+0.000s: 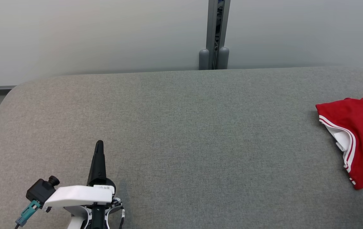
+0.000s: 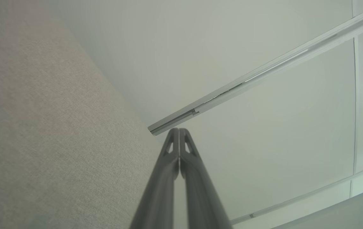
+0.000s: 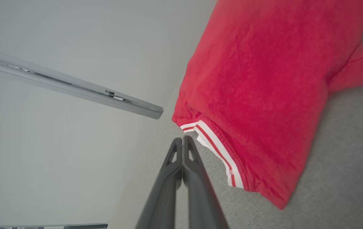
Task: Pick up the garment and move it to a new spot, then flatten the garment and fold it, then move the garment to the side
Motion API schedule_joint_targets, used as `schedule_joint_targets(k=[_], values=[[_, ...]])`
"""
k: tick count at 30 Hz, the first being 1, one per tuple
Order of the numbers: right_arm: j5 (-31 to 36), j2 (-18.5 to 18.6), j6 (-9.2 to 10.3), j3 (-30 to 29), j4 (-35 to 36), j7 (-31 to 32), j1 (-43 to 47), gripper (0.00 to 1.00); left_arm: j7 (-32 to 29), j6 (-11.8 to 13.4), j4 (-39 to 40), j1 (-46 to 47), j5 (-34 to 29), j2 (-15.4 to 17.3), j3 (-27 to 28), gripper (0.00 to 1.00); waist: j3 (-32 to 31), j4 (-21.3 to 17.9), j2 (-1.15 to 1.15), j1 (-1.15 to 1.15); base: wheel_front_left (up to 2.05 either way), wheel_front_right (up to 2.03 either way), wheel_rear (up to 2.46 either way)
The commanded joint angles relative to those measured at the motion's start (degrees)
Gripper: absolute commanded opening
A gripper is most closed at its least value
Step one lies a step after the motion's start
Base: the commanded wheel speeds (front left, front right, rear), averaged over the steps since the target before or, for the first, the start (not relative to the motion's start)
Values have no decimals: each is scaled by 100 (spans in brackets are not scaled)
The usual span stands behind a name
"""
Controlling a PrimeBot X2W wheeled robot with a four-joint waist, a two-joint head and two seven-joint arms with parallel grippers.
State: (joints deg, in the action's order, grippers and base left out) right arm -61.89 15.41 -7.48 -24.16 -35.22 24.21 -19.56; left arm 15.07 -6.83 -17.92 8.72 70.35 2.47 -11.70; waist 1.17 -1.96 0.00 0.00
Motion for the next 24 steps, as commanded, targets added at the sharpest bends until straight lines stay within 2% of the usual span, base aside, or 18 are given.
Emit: schedule_joint_targets(k=[1, 24], values=[[-121, 100, -2, -83, 0, 74, -144, 0, -7, -25, 27, 141, 100, 33, -12, 0, 0, 2, 0, 0, 0, 0, 0], [-1307, 381, -2, -671, -410, 929, -528, 0, -9, -52, -100, 413, 1293, 43, -251, 0, -7, 76, 0, 0, 0, 0, 0]])
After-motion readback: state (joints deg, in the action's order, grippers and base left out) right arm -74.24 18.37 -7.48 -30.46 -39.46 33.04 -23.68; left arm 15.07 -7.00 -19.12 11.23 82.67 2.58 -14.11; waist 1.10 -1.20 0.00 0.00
